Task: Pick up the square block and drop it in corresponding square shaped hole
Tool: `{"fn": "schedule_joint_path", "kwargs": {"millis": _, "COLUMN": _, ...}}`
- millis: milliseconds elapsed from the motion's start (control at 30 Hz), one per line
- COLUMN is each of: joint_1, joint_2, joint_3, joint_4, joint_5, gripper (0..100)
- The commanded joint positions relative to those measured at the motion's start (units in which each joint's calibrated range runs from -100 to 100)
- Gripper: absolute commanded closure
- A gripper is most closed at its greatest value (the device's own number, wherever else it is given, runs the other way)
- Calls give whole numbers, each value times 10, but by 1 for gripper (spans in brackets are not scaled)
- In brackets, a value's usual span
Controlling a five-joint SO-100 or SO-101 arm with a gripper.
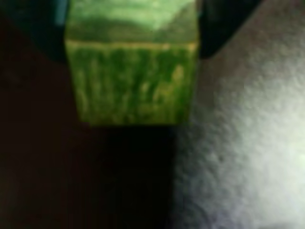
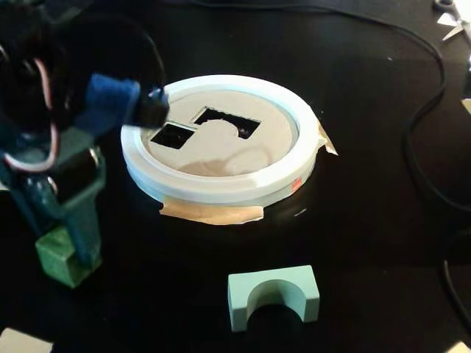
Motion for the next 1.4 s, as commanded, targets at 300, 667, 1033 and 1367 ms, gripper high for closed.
{"fn": "schedule_joint_path", "kwargs": {"millis": 300, "joint_1": -202, "joint_2": -232, "joint_3": -80, "joint_4": 102, "joint_5": -78, "gripper": 66}}
{"fn": "schedule_joint_path", "kwargs": {"millis": 667, "joint_1": -381, "joint_2": -140, "joint_3": -189, "joint_4": 66, "joint_5": -152, "gripper": 66}}
{"fn": "schedule_joint_path", "kwargs": {"millis": 1033, "joint_1": -493, "joint_2": 40, "joint_3": -189, "joint_4": -93, "joint_5": -168, "gripper": 66}}
{"fn": "schedule_joint_path", "kwargs": {"millis": 1367, "joint_1": -540, "joint_2": 131, "joint_3": -189, "joint_4": -177, "joint_5": -184, "gripper": 66}}
